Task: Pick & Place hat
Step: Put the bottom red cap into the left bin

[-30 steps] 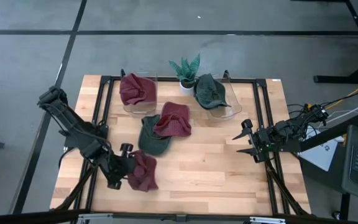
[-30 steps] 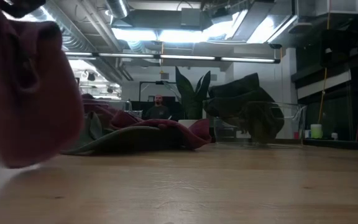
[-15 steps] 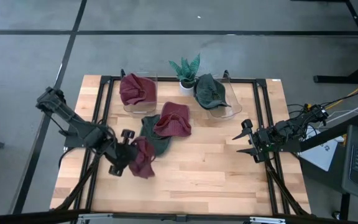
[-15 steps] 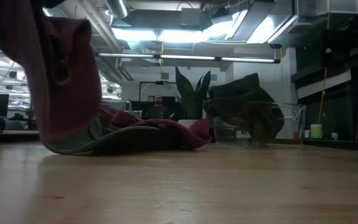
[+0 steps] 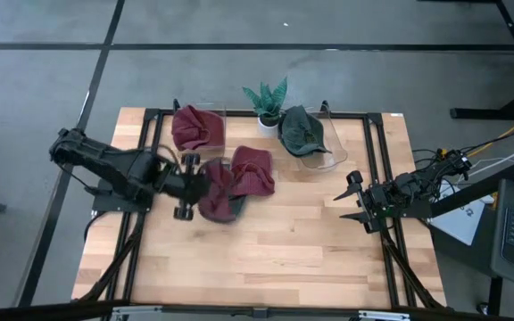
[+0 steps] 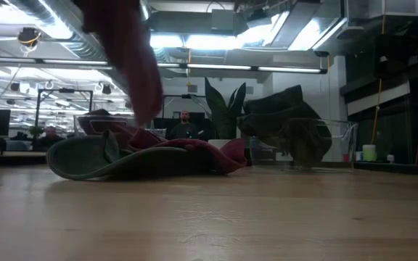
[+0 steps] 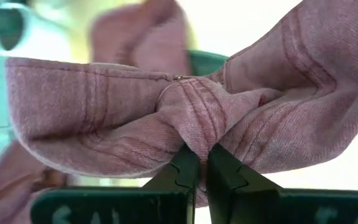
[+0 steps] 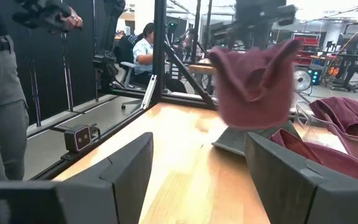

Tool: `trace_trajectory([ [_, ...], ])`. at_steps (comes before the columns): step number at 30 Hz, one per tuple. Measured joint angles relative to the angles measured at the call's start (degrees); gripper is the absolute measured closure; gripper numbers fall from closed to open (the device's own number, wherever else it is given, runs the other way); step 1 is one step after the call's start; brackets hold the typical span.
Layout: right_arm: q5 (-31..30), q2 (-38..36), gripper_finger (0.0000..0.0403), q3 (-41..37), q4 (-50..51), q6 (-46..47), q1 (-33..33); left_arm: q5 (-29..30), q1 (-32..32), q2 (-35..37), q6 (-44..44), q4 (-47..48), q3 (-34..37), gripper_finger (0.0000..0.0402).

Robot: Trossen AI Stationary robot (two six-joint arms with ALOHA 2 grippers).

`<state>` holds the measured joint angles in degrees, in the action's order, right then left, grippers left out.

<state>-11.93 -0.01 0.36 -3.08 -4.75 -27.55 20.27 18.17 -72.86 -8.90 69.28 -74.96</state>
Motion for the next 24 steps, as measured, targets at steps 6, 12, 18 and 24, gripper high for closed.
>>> trace_trajectory([
  [6,0.0,0.0,0.015,0.0,0.0,0.0,0.0,4.7,-8.2,0.0,2.7,0.4,-3.9,0.0395],
  [12,0.0,0.0,0.015,0.0,0.0,0.0,0.0,7.6,-15.7,0.0,4.6,1.0,-5.5,0.0395],
  [18,0.0,0.0,0.015,0.0,0.0,0.0,0.0,10.1,-21.8,0.0,6.3,1.9,-5.6,0.0394],
  [24,0.0,0.0,0.015,0.0,0.0,0.0,0.0,15.8,-26.0,0.0,11.3,3.8,-5.6,0.0395],
])
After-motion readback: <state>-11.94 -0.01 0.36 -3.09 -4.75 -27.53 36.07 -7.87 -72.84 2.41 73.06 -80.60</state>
